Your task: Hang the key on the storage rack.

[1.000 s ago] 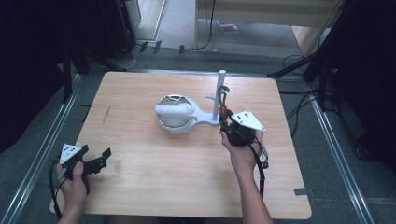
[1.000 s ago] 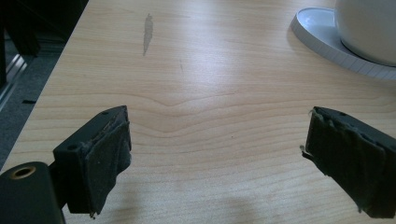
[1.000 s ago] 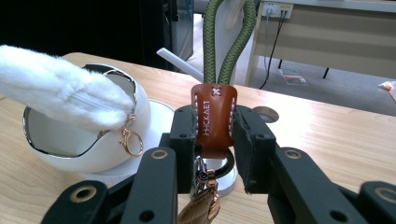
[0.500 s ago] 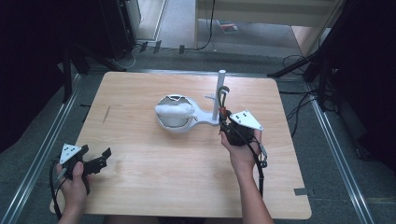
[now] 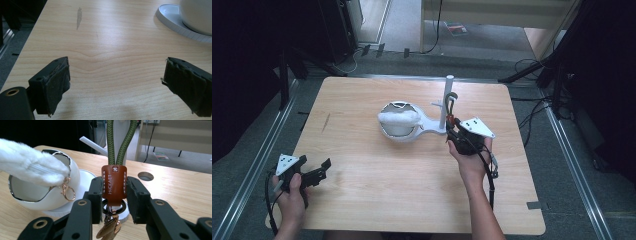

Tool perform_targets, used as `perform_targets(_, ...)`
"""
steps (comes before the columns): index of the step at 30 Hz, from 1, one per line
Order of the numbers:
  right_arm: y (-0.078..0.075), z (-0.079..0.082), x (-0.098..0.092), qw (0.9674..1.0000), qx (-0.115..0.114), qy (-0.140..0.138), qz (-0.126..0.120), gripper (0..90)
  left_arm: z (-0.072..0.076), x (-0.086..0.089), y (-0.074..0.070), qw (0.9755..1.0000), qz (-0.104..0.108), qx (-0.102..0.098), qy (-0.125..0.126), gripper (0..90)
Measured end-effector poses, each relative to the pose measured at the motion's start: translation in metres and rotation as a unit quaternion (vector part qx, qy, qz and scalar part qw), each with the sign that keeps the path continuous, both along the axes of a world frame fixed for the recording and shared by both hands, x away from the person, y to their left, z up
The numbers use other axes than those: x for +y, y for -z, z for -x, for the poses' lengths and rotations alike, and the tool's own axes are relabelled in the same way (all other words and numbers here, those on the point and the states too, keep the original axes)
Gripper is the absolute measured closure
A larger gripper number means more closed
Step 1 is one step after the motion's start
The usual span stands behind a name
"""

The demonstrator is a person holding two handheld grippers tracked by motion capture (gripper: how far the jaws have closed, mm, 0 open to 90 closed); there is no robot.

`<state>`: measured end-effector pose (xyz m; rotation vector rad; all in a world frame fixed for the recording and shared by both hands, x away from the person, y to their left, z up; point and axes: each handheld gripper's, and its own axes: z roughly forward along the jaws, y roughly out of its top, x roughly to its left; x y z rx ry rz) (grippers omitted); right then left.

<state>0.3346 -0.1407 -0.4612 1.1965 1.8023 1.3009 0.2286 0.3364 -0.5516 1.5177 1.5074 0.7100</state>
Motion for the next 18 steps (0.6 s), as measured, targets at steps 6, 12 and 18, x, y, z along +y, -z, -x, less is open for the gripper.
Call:
perform_targets(6,-0.0029,0.0001,-0.0014,0.9999,-0.003,0.013,-0.008,46.5,0.0,0.0,0.0,1.0,0.0,0.0,0.0,7.3)
perform_targets(12,-0.004,0.0,-0.005,0.9997,0.008,0.022,-0.01,32.8,-0.0001,0.0,0.0,1.0,0.0,0.0,0.0,7.3)
perform_targets(18,-0.007,0.0051,-0.0064,0.9996,0.019,0.018,-0.006,4.6,0.0001,0.0002,0.0,1.0,0.0,0.0,0.0,7.3)
